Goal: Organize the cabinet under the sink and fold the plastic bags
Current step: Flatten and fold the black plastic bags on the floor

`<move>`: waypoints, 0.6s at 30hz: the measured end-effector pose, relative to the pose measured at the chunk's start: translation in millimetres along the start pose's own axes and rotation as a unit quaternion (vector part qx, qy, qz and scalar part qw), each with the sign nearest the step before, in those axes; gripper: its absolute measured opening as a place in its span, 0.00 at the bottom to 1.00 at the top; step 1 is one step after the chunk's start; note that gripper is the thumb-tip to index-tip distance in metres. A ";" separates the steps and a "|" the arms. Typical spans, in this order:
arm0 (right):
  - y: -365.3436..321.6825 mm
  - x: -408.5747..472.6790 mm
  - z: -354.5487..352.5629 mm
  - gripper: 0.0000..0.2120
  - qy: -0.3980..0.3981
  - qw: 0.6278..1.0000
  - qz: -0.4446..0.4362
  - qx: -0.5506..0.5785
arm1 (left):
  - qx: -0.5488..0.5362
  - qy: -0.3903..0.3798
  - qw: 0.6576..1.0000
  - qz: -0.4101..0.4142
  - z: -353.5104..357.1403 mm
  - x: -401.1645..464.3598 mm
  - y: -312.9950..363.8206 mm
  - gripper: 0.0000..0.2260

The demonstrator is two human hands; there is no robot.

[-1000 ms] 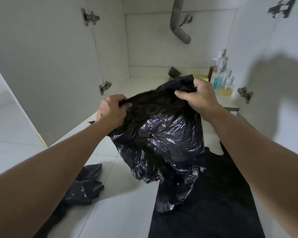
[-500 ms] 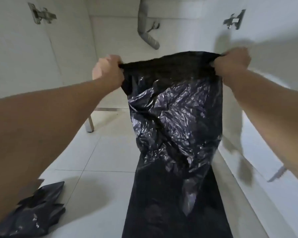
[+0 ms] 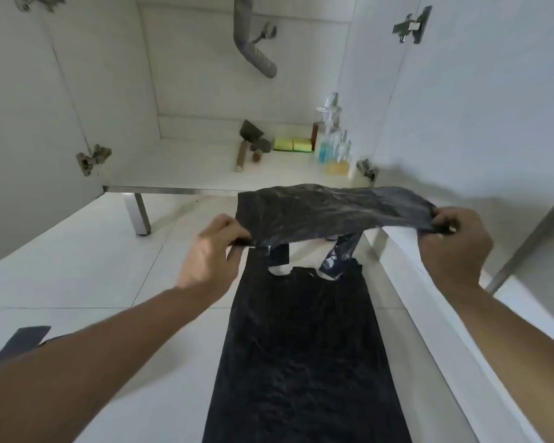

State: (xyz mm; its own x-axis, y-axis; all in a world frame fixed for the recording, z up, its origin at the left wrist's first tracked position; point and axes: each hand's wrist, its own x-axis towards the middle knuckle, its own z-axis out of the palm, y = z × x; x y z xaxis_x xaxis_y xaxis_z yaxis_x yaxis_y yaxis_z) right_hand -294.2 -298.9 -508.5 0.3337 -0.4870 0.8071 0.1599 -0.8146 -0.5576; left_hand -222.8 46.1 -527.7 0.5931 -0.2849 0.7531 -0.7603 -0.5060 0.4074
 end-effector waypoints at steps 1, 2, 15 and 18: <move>6.5 -24.1 -5.4 0.03 -0.032 0.999 -0.004 -0.004 | 0.010 -0.030 0.999 -0.012 8.0 -22.3 -6.6 0.08; 13.4 -46.2 -10.2 0.06 -0.070 0.997 -0.001 -0.016 | 0.021 -0.059 0.998 -0.025 15.3 -43.0 -13.5 0.08; 66.3 -165.5 -28.7 0.08 -0.396 0.893 0.147 -0.157 | 0.150 -0.302 0.919 -0.202 67.1 -144.4 -47.0 0.12; 69.0 -179.5 -29.9 0.04 -0.428 0.875 0.130 -0.186 | 0.137 -0.311 0.910 -0.237 72.0 -160.5 -48.1 0.12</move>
State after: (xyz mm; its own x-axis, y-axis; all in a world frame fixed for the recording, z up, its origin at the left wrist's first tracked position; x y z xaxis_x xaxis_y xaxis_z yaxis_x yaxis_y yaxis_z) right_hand -370.8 -277.1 -686.0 0.9129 -0.3863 0.1316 -0.2855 -0.8350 -0.4704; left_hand -262.3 57.6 -705.4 0.9376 -0.3437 0.0531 -0.3351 -0.8517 0.4028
